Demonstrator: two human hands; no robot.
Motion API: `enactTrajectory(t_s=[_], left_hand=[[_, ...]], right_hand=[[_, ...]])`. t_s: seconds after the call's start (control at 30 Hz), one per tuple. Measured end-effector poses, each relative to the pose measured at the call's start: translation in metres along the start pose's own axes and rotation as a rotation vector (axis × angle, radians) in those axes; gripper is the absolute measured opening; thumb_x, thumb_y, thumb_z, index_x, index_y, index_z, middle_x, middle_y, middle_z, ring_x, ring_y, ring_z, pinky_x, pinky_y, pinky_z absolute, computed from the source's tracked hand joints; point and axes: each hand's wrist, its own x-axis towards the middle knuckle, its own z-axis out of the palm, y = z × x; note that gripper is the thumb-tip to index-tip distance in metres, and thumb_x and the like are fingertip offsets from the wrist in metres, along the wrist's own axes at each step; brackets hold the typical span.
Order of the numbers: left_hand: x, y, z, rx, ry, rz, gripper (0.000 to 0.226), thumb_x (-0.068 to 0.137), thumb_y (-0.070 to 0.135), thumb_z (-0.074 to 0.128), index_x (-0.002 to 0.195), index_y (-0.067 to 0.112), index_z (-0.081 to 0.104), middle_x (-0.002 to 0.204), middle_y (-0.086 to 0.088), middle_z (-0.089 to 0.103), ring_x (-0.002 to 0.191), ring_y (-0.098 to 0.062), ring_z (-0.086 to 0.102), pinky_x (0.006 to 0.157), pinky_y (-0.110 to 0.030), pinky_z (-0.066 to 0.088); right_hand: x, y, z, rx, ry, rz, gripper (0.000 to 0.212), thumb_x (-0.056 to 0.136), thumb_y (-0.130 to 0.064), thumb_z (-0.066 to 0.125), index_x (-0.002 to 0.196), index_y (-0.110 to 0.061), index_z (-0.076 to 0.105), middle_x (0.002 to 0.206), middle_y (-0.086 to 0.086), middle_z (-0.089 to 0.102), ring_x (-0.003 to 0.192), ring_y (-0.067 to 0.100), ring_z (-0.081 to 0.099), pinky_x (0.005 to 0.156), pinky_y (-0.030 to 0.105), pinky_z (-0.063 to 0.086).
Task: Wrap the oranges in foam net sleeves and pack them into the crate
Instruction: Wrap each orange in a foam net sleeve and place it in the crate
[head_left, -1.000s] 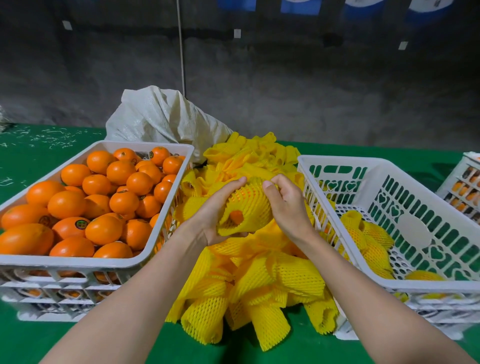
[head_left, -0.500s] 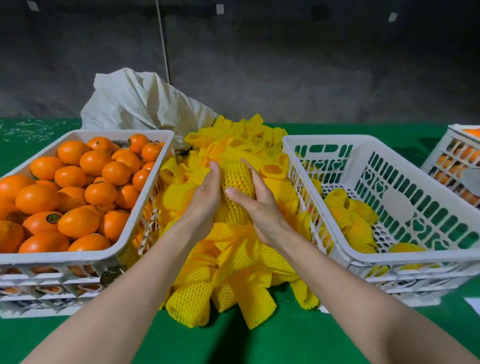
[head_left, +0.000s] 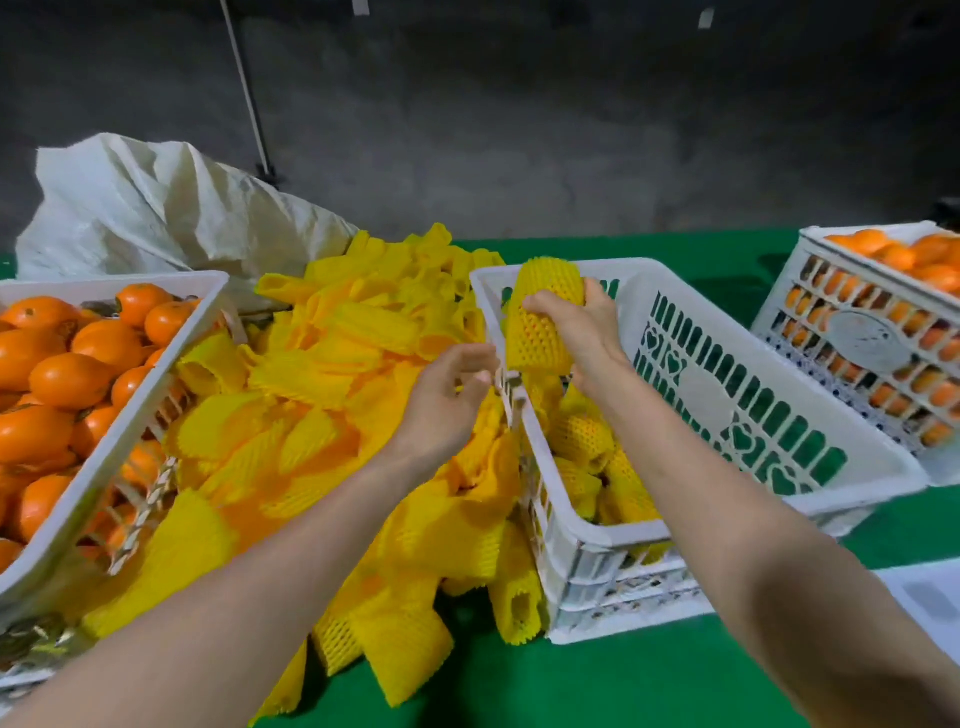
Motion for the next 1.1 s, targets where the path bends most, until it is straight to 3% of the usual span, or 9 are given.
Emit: enactTrajectory(t_s=[0.13,0.27,0.37,0.47,0.6,0.8,0.87,0.97,1.1], left_hand=[[0.036,0.004,0.038,0.280,-0.135,0.101,0.030,0.095,-0.002,0.048,0.124,0.000,0.056,0.125,-0.014,0.059,0.115,-0.025,0.055,0.089,-0.022,0.043],[0.055,-0.007,0.065,0.541,-0.202,0.109,0.035,0.093,-0.004,0.048,0.126,0.001,0.056,0.123,-0.016,0.061,0.116,-0.028,0.055,0.097,-0.033,0.043],[0.060,-0.019,0.071,0.560,-0.160,0.087,0.039,0.088,-0.011,0.051,0.124,0.002,0.059,0.113,-0.016,0.063,0.107,-0.028,0.057,0.089,-0.033,0.047],[0.060,-0.025,0.070,0.563,-0.122,0.092,0.042,0.087,-0.011,0.051,0.126,0.004,0.057,0.112,-0.015,0.061,0.105,-0.027,0.054,0.085,-0.030,0.044],[0.059,-0.027,0.072,0.578,-0.104,0.127,0.044,0.087,-0.011,0.050,0.128,0.005,0.055,0.112,-0.014,0.061,0.107,-0.027,0.052,0.090,-0.027,0.039],[0.059,-0.027,0.073,0.572,-0.089,0.116,0.042,0.088,-0.008,0.052,0.127,0.007,0.056,0.115,-0.012,0.061,0.112,-0.026,0.051,0.096,-0.029,0.039],[0.056,-0.025,0.074,0.547,-0.078,0.104,0.041,0.089,-0.006,0.052,0.128,0.007,0.055,0.121,-0.013,0.059,0.116,-0.026,0.049,0.099,-0.028,0.037],[0.044,-0.020,0.069,0.446,-0.026,0.070,0.036,0.093,-0.003,0.049,0.128,0.005,0.054,0.129,-0.014,0.054,0.121,-0.026,0.049,0.101,-0.026,0.038],[0.020,-0.021,0.040,0.337,0.038,0.104,0.031,0.093,0.000,0.052,0.123,0.006,0.058,0.126,-0.009,0.057,0.113,-0.018,0.055,0.084,-0.012,0.039]], right_hand=[[0.060,0.023,-0.036,-0.228,0.115,0.016,0.031,0.065,-0.027,0.073,0.087,-0.021,0.052,0.094,0.004,0.061,0.090,0.025,0.061,0.066,0.033,0.050],[0.102,0.057,-0.045,-0.555,0.096,0.097,0.065,0.070,-0.033,0.074,0.124,-0.011,0.046,0.122,0.008,0.056,0.106,0.026,0.055,0.087,0.036,0.048],[0.118,0.080,-0.038,-0.641,0.123,0.078,0.074,0.073,-0.030,0.075,0.130,-0.009,0.033,0.128,0.011,0.050,0.108,0.029,0.053,0.082,0.035,0.044],[0.125,0.105,-0.027,-0.763,0.149,0.052,0.076,0.077,-0.029,0.074,0.133,-0.006,0.027,0.137,0.016,0.039,0.122,0.039,0.043,0.095,0.044,0.041],[0.127,0.135,-0.022,-0.901,-0.017,0.161,0.078,0.085,-0.038,0.066,0.142,-0.007,0.023,0.146,0.022,0.029,0.131,0.043,0.034,0.103,0.048,0.035],[0.125,0.137,-0.027,-1.129,-0.110,0.159,0.087,0.088,-0.059,0.046,0.151,-0.019,0.001,0.158,0.011,-0.004,0.143,0.040,-0.002,0.112,0.059,0.001],[0.119,0.125,-0.021,-1.113,-0.088,0.054,0.080,0.089,-0.055,0.047,0.150,-0.017,0.012,0.158,0.012,0.003,0.144,0.037,0.003,0.112,0.058,0.004],[0.110,0.092,-0.006,-0.947,-0.065,-0.170,0.060,0.092,-0.043,0.051,0.139,-0.009,0.038,0.144,0.017,0.039,0.133,0.035,0.035,0.106,0.045,0.030],[0.080,0.038,0.024,-0.776,-0.137,-0.455,0.040,0.093,-0.032,0.053,0.123,-0.006,0.055,0.124,0.013,0.060,0.115,0.031,0.054,0.091,0.037,0.042]])
